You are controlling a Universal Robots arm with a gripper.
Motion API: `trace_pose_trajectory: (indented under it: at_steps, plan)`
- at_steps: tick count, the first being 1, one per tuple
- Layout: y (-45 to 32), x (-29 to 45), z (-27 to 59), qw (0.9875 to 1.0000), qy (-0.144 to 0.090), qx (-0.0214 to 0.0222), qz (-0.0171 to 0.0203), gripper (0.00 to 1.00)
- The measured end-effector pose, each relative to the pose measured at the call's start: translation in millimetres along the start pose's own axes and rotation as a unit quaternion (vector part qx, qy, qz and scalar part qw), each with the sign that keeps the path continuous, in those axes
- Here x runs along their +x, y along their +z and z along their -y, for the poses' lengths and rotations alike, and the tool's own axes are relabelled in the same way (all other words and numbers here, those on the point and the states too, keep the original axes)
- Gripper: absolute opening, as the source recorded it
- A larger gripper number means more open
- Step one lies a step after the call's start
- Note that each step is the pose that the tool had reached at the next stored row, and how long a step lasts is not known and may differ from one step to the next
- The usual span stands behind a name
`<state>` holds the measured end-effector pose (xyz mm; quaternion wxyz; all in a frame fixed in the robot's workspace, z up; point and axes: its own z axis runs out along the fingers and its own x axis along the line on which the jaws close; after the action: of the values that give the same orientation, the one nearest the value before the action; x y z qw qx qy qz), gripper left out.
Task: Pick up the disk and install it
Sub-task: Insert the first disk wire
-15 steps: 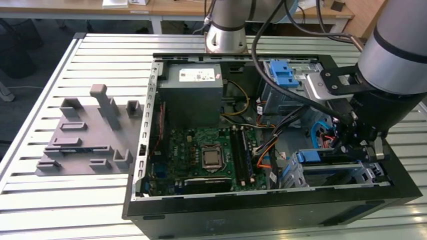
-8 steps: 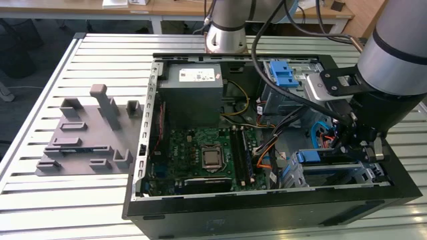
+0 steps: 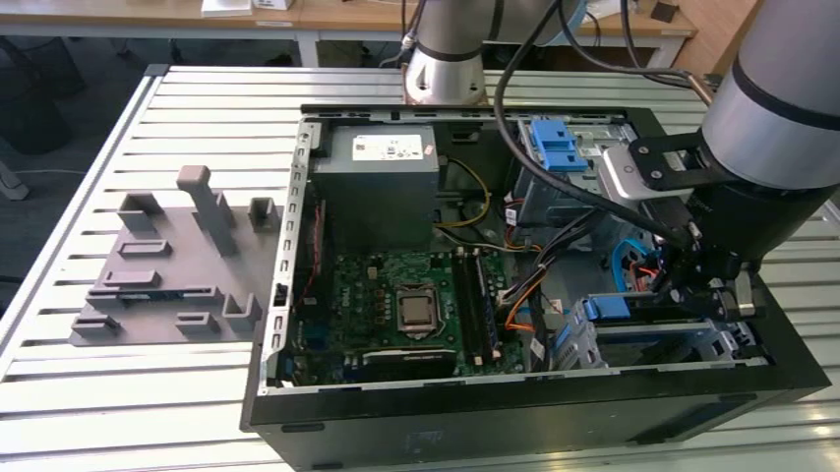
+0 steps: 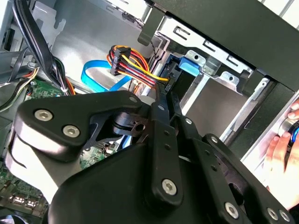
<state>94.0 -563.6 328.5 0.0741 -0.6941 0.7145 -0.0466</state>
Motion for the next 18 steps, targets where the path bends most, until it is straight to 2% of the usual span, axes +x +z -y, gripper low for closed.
trace_pose_trajectory:
  at_steps: [5,12,13,18]
  plan:
    - [3.0,0.1,0.2,1.0,0.0,-0.0017,0.0002,0.17]
    - [3.0,0.1,0.4,1.0,0.0,-0.0021,0.0001,0.18]
    - [2.2,0.0,0.6,1.0,0.0,-0.0021,0.0001,0.24]
    - [-5.1,-0.3,1.9,1.0,0.0,-0.0026,0.0,0.24]
